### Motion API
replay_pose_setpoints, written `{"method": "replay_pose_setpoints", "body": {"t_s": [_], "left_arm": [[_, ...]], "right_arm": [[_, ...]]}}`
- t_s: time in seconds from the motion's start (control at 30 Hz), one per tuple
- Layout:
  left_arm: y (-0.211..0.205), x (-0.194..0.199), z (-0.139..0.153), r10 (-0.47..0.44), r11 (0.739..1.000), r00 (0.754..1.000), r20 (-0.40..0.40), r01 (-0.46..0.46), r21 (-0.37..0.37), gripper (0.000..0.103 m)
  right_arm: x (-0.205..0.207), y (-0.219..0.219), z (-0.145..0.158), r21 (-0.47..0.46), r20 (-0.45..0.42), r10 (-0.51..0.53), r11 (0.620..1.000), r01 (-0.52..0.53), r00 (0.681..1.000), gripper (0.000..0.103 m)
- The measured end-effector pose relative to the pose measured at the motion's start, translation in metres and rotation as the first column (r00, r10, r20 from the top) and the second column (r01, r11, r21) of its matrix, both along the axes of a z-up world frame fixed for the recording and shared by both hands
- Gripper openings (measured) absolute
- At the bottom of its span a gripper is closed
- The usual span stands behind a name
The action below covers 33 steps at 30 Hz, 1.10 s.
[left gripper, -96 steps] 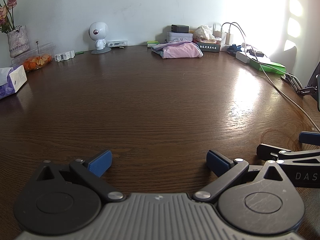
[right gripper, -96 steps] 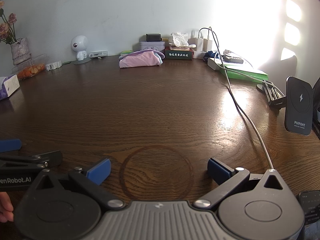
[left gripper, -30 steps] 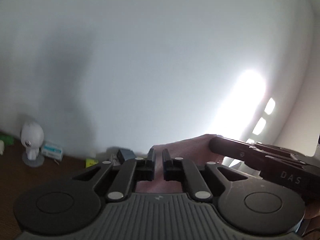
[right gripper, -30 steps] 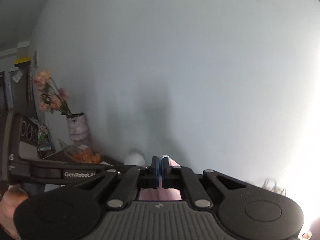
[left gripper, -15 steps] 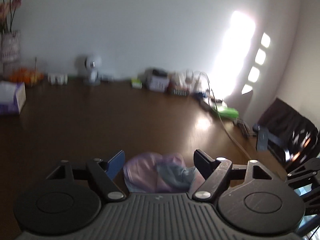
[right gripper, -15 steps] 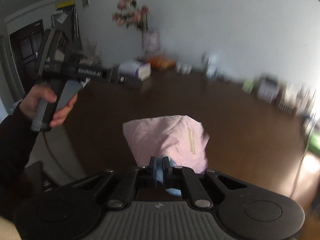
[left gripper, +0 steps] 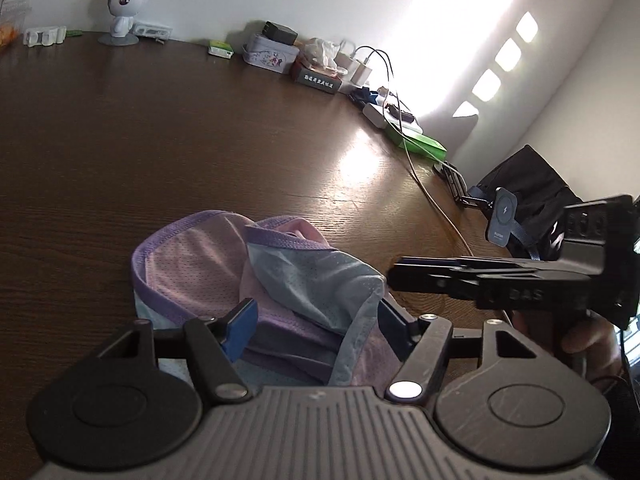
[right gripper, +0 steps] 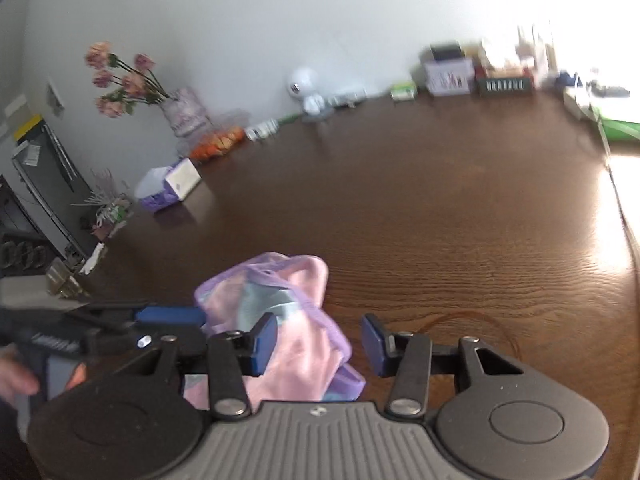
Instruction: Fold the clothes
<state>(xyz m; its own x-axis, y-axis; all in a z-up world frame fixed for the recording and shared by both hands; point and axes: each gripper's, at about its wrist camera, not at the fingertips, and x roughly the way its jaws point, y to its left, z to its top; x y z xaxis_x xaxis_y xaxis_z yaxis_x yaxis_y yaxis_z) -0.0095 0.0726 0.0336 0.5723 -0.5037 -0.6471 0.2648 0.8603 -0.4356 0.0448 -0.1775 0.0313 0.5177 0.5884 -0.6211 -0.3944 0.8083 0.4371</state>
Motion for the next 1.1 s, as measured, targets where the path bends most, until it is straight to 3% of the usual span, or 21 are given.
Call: {"method": "replay_pose_setpoints", "body": {"t_s": [0.03, 0.07, 0.1, 0.13, 0.2, 0.3, 0.37, 0.4, 0.47, 0.53, 0.6, 0.63, 0.67, 0.77, 0.9, 1.03, 1.1], "left_arm": [[0.002, 0.000, 0.000, 0.010, 1.000, 1.000, 0.006, -0.010, 0.011, 0.067], [0.006, -0.001, 0.001, 0.029, 0.999, 1.000, 0.012, -0.030, 0.030, 0.066], [0.011, -0.001, 0.004, 0.050, 0.998, 0.999, 0.019, -0.051, 0.042, 0.066], [0.016, 0.001, 0.006, 0.069, 0.997, 0.997, 0.019, -0.070, 0.038, 0.067], [0.024, 0.008, 0.007, 0.087, 0.996, 0.996, -0.007, -0.087, -0.003, 0.070], [0.018, 0.026, 0.001, 0.070, 0.997, 0.996, -0.057, -0.071, -0.007, 0.073], [0.005, 0.040, -0.003, 0.060, 0.998, 0.995, -0.085, -0.059, 0.024, 0.073], [0.002, 0.048, -0.004, 0.073, 0.997, 0.992, -0.101, -0.070, 0.030, 0.073], [-0.003, 0.065, -0.005, 0.093, 0.995, 0.988, -0.124, -0.090, 0.031, 0.073], [-0.008, 0.080, -0.008, 0.097, 0.995, 0.987, -0.126, -0.092, 0.046, 0.072], [-0.016, 0.089, -0.011, 0.101, 0.991, 0.989, -0.109, -0.090, 0.103, 0.049], [-0.019, 0.088, -0.009, 0.094, 0.989, 0.990, -0.106, -0.080, 0.123, 0.012], [-0.021, 0.082, -0.001, 0.083, 0.991, 0.993, -0.084, -0.074, 0.115, 0.007], [-0.028, 0.040, 0.038, 0.043, 0.996, 0.998, 0.041, -0.046, 0.080, 0.006], [-0.045, -0.041, 0.089, -0.051, 0.996, 0.981, 0.186, 0.037, 0.083, 0.006], [-0.040, -0.099, 0.084, -0.067, 0.998, 0.989, 0.132, 0.064, 0.028, 0.006], [-0.029, -0.114, 0.068, 0.020, 1.000, 0.998, 0.057, -0.021, 0.017, 0.006]], "right_arm": [[0.004, 0.003, -0.006, 0.022, -0.030, 0.043, 0.999, -0.043, 0.999, 0.041], [0.008, 0.006, -0.012, 0.046, -0.060, 0.090, 0.995, -0.087, 0.994, 0.016], [0.002, 0.011, -0.014, 0.052, -0.059, 0.135, 0.990, -0.132, 0.989, 0.002], [-0.004, 0.016, -0.015, 0.057, -0.056, 0.181, 0.982, -0.178, 0.982, 0.000], [-0.038, 0.030, -0.004, 0.018, 0.029, 0.274, 0.961, -0.274, 0.961, 0.000], [-0.091, 0.057, 0.008, 0.008, 0.096, 0.488, 0.871, -0.491, 0.868, 0.000], [-0.115, 0.069, 0.012, -0.055, 0.117, 0.552, 0.834, -0.550, 0.826, 0.000], [-0.118, 0.068, 0.015, -0.049, 0.117, 0.549, 0.835, -0.548, 0.827, 0.001], [-0.110, 0.053, 0.017, -0.024, 0.124, 0.472, 0.881, -0.473, 0.873, 0.007], [-0.092, 0.027, 0.015, -0.003, 0.102, 0.297, 0.954, -0.299, 0.949, 0.019], [-0.074, 0.002, 0.011, 0.007, 0.076, 0.140, 0.990, -0.141, 0.987, 0.022], [-0.069, -0.006, 0.009, 0.004, 0.068, 0.097, 0.995, -0.098, 0.993, 0.022], [-0.068, -0.010, 0.006, 0.003, 0.060, 0.074, 0.997, -0.075, 0.995, 0.022], [-0.073, -0.013, 0.004, 0.013, 0.058, 0.055, 0.998, -0.056, 0.997, 0.022], [-0.084, -0.021, -0.005, 0.065, 0.104, 0.044, 0.997, -0.051, 0.994, 0.025], [-0.093, -0.032, -0.009, 0.080, 0.141, 0.086, 0.992, -0.097, 0.986, 0.036], [-0.092, -0.034, -0.009, 0.092, 0.156, 0.101, 0.989, -0.116, 0.983, 0.046]]}}
